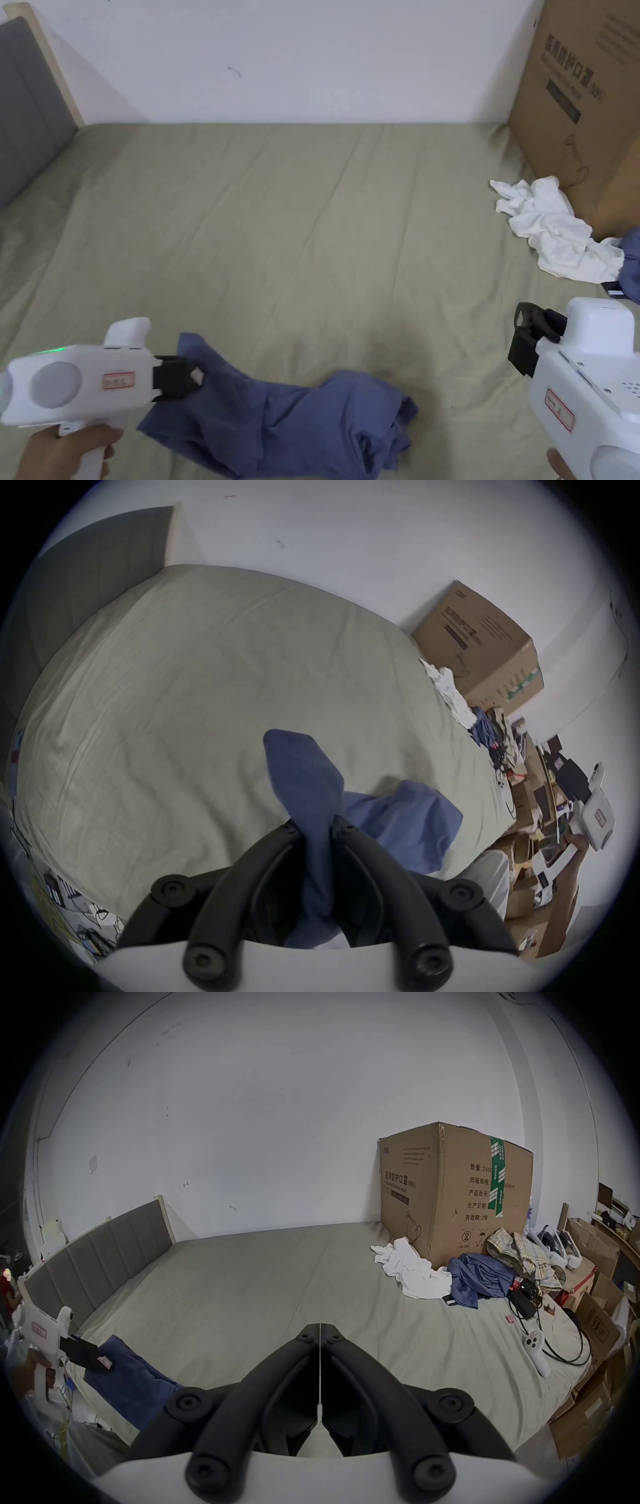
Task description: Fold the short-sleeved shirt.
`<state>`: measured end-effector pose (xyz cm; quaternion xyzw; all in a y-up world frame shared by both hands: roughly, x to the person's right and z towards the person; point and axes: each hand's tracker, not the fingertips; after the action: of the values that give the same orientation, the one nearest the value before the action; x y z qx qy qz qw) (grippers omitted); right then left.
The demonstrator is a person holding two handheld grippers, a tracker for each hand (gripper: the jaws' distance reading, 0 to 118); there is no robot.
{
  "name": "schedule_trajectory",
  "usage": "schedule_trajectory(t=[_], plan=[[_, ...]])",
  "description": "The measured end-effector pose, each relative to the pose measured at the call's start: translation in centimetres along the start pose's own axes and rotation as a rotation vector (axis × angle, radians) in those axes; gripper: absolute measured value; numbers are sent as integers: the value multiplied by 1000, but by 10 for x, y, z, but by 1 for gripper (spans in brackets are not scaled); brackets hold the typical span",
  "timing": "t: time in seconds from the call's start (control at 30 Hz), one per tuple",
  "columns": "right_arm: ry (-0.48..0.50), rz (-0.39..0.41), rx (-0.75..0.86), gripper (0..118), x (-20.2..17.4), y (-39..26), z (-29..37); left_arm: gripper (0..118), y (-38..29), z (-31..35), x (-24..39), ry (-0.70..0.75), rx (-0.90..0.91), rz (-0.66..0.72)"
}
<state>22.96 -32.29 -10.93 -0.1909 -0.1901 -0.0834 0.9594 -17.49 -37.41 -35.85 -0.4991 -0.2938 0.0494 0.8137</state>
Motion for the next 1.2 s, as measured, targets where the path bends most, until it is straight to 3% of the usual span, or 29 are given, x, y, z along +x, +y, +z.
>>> schedule_trajectory(t=[0.27,0.53,0.9,0.97,1.07,1.13,1.2], plan=[[-11,-15,14,3,13,0,11,17,7,-57,103,-9,-100,-132],[-48,-29,10,3,35,-5,17,17,-29,-140,178,-5,-228,-212],[-78,-44,-7,3,46,-11,19,22,-70,-194,228,187,-247,-415],[-75,-46,-7,3,45,-11,19,37,-69,-189,227,178,-239,-415],[-69,-37,-3,3,42,-8,20,92,-61,-172,219,19,-227,-319],[-67,-30,1,3,39,-6,21,99,-53,-151,213,-61,-169,-265],[-66,-28,6,3,38,-4,22,114,-46,-128,208,-94,-71,-245]])
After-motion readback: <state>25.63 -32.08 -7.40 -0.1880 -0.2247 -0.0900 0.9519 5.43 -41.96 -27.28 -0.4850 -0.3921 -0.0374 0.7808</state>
